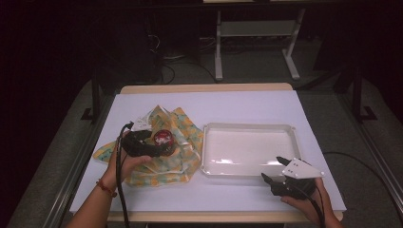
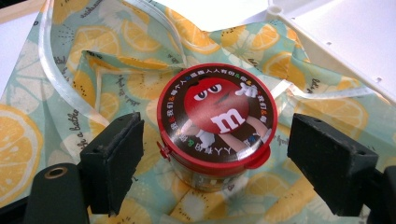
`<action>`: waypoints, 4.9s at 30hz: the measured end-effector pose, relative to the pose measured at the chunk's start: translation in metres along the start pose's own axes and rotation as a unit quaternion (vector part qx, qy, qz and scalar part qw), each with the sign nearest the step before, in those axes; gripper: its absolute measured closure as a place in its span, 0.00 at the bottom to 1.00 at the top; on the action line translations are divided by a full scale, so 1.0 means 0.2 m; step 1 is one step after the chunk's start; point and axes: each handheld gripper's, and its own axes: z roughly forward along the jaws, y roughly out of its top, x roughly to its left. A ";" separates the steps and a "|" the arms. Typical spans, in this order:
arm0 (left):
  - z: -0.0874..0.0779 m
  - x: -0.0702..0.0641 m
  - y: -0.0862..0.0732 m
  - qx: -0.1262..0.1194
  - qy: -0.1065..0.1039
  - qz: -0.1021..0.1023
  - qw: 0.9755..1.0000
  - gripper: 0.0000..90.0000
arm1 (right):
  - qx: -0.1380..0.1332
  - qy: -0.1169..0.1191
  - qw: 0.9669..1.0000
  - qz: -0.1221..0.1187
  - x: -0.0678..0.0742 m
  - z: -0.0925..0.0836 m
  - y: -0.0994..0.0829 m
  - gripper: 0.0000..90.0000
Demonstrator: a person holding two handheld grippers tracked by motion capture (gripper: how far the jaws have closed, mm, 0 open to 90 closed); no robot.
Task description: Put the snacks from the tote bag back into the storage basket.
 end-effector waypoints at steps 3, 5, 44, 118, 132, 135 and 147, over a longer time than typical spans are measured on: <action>0.01 0.00 0.01 0.005 0.000 -0.004 1.000 0.20 | 0.000 0.001 1.000 -0.002 0.00 0.00 0.00 0.28; 0.02 0.00 0.01 0.007 -0.001 -0.005 1.000 0.20 | 0.000 0.001 1.000 -0.003 0.00 0.00 0.00 0.28; 0.18 0.00 0.08 0.059 0.006 -0.043 0.997 0.26 | 0.005 0.004 1.000 -0.004 0.00 0.01 -0.01 0.28; 0.16 -0.04 0.10 0.059 0.008 -0.030 0.998 0.28 | 0.010 0.007 1.000 -0.008 0.00 0.02 -0.01 0.28; 0.09 -0.02 0.12 0.048 0.003 -0.036 0.998 0.28 | 0.010 0.008 1.000 -0.007 -0.01 0.02 -0.01 0.28; 0.08 -0.02 0.12 0.046 0.003 -0.034 0.998 0.28 | 0.009 0.008 1.000 -0.007 0.00 0.02 -0.01 0.28; 0.06 -0.03 0.12 0.042 0.001 -0.031 0.999 0.28 | 0.008 0.007 1.000 -0.008 -0.01 0.02 -0.01 0.28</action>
